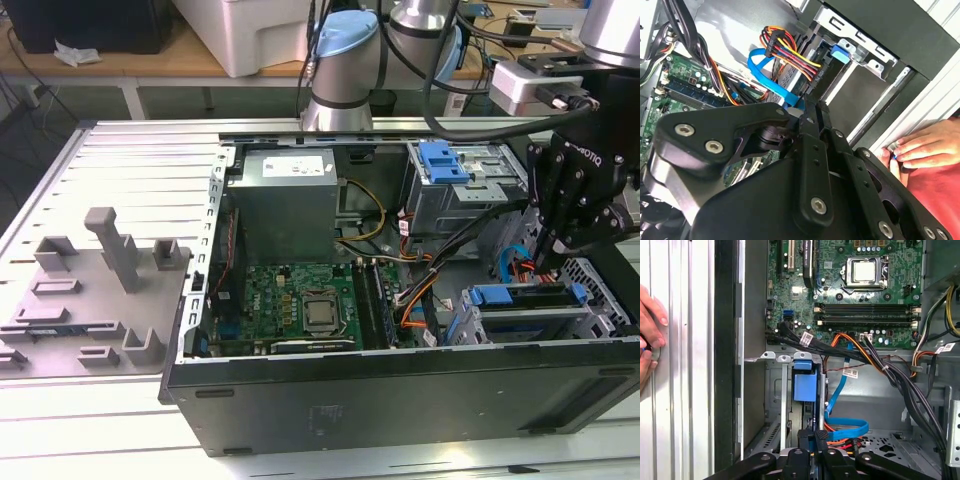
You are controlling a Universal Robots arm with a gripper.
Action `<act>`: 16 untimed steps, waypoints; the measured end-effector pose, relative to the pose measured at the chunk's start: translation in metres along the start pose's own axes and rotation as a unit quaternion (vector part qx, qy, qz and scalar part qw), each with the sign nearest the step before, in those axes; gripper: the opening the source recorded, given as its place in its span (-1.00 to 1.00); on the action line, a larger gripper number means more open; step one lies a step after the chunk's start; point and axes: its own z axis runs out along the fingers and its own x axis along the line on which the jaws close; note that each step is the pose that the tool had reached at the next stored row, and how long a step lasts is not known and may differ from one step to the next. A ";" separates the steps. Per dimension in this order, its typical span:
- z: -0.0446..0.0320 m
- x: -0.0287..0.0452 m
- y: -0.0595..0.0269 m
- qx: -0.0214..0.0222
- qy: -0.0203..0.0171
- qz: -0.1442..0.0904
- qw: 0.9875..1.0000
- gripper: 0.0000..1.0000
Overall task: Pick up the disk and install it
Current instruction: 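Insert the second disk wire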
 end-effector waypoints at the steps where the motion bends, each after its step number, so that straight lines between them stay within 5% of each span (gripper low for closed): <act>1: 0.0000 0.0000 0.0000 0.000 0.000 0.000 1.000 -0.68; 16: 0.0027 0.0017 0.0013 0.007 -0.002 0.001 1.000 -0.68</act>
